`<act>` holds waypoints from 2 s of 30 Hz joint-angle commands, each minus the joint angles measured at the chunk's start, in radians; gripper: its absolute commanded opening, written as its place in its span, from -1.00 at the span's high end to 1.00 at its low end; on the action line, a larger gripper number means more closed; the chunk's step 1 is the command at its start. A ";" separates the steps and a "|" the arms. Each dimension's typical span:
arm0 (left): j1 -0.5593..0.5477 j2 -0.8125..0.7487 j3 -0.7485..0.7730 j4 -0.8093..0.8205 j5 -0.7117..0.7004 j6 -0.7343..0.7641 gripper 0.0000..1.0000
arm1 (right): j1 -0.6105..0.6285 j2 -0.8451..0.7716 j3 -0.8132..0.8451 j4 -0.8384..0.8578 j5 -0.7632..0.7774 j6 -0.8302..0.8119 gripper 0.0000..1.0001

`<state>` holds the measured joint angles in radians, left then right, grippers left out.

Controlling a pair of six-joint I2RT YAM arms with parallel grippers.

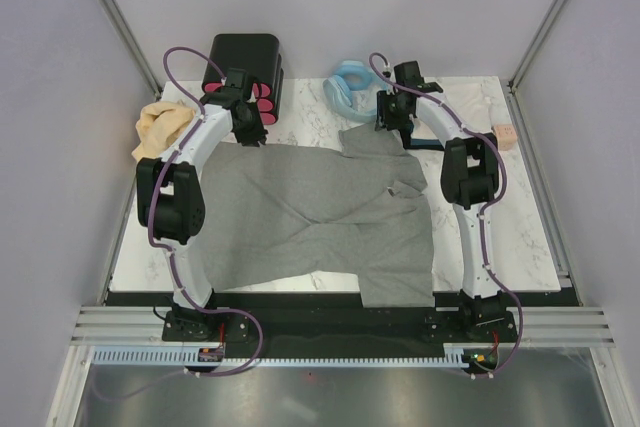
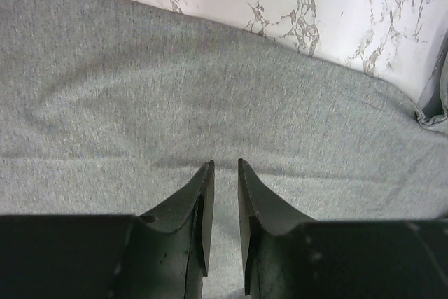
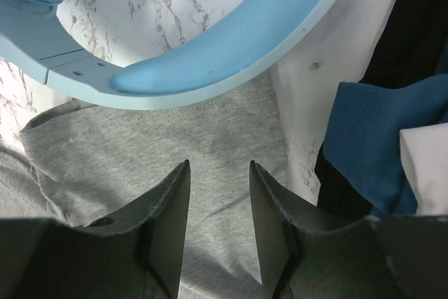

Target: Fold and stack the t-shirts

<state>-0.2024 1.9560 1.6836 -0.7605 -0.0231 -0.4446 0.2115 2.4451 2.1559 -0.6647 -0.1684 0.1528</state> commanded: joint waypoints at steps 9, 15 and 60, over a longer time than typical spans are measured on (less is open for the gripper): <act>0.003 0.018 0.019 0.021 0.012 0.029 0.47 | -0.012 0.055 0.061 0.047 -0.003 -0.007 -0.18; 0.003 0.020 0.015 0.021 0.012 0.035 0.47 | -0.014 0.120 0.104 0.054 -0.023 0.001 -0.25; 0.162 0.250 0.225 -0.031 -0.299 -0.043 0.17 | 0.003 -0.362 -0.226 0.103 -0.085 -0.004 1.00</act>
<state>-0.0547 2.1769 1.8336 -0.7773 -0.2890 -0.4477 0.2077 2.1674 1.9480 -0.5823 -0.2138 0.1448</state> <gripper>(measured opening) 0.391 0.007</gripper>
